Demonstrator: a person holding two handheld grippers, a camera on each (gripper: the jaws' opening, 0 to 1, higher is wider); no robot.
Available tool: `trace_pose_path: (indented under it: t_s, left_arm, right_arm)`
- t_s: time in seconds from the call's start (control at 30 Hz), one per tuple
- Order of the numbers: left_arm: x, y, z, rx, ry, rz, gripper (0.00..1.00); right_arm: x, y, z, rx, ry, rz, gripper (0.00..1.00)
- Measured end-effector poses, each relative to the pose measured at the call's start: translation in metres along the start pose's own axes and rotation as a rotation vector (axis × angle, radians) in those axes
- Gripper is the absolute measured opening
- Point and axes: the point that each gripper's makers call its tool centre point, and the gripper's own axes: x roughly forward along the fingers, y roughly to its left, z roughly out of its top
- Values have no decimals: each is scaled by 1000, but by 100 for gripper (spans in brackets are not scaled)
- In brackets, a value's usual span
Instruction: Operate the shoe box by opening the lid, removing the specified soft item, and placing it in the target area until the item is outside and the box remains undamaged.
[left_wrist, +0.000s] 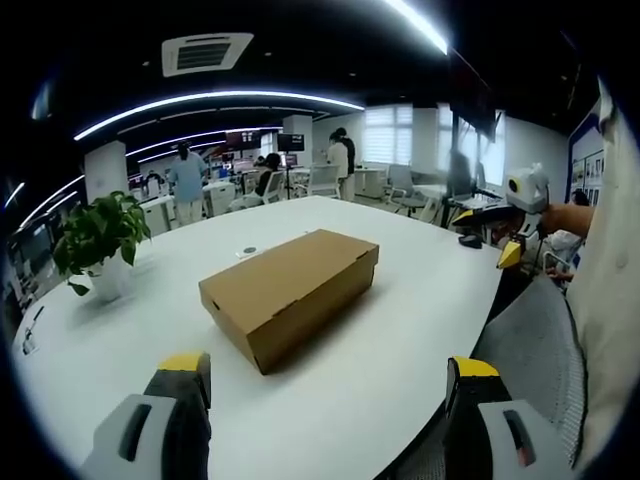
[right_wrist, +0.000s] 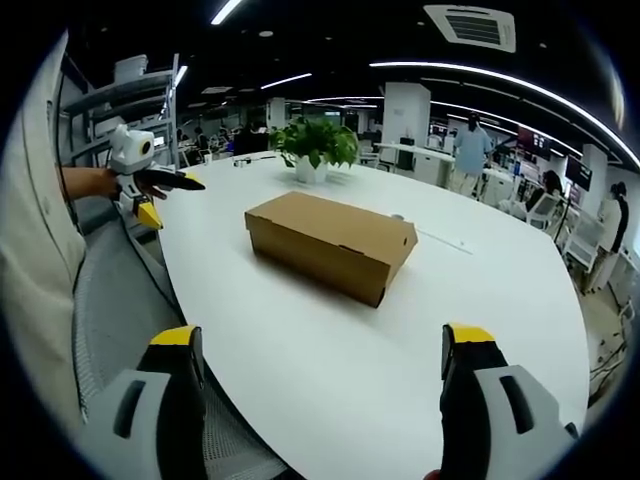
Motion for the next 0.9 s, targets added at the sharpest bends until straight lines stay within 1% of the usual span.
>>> trace_pose_path:
  t_s: [0.23,0.63,0.8,0.9]
  left_arm:
    - [1,2,0,-2,1,1,100]
    - [6,5,-3,-16,6,8,100]
    - [8,9,-7,-21,13,24,99]
    - [10,10,-6,-21,16,29,99]
  right_arm:
    - [1,0,0,-2,3,7,95]
    - [9,-3,2,-8,10,17,94]
    - [14,-7,3,-11,10,19,94]
    - [18,-10,5,-14,10,23,94]
